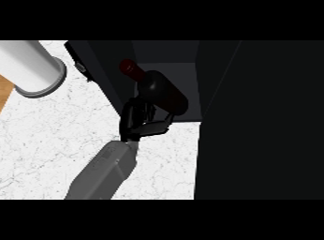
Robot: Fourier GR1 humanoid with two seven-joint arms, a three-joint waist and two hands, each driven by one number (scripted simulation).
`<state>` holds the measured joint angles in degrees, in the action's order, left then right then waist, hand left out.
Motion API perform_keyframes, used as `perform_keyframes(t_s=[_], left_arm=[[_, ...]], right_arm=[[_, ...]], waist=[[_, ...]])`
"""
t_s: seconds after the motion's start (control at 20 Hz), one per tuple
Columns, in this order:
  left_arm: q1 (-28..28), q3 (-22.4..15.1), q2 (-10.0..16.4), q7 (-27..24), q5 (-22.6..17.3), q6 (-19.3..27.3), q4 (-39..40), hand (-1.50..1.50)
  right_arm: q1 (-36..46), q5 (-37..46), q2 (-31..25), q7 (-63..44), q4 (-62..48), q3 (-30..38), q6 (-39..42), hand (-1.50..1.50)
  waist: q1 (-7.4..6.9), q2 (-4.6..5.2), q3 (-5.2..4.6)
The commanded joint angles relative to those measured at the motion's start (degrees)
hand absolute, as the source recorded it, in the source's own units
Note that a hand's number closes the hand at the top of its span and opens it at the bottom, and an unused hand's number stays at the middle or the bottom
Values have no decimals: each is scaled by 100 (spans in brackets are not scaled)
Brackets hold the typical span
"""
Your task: Pick up the wine, place it into the cabinet and close the cabinet
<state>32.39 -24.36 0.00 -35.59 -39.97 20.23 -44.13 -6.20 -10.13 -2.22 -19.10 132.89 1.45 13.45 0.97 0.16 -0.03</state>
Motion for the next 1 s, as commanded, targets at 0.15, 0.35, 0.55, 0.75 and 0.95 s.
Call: perform_keyframes(t_s=[0.15, 0.35, 0.55, 0.75, 0.95], left_arm=[[632, 4, 0, -270, -665, -529, 924, 150], [650, -129, 0, -393, -722, -498, 954, 150], [1226, -128, 0, -275, -1059, -601, 1499, 150], [1583, 36, 0, -388, -1300, -833, 1909, 150], [1779, 28, 0, -342, -1496, -902, 2027, 150]], right_arm=[[75, -74, 22, 37, -78, 105, -39, -150], [-295, -316, -30, 321, -128, 294, 184, -150], [-81, 267, 187, -104, 180, -408, -151, -150], [82, -359, -167, 50, -158, 296, 131, -150], [262, -251, -133, 27, -339, 145, 72, -150]], waist=[[11, 3, 1], [19, -2, 2], [48, 9, -1], [71, 20, 0], [80, 23, 0]])
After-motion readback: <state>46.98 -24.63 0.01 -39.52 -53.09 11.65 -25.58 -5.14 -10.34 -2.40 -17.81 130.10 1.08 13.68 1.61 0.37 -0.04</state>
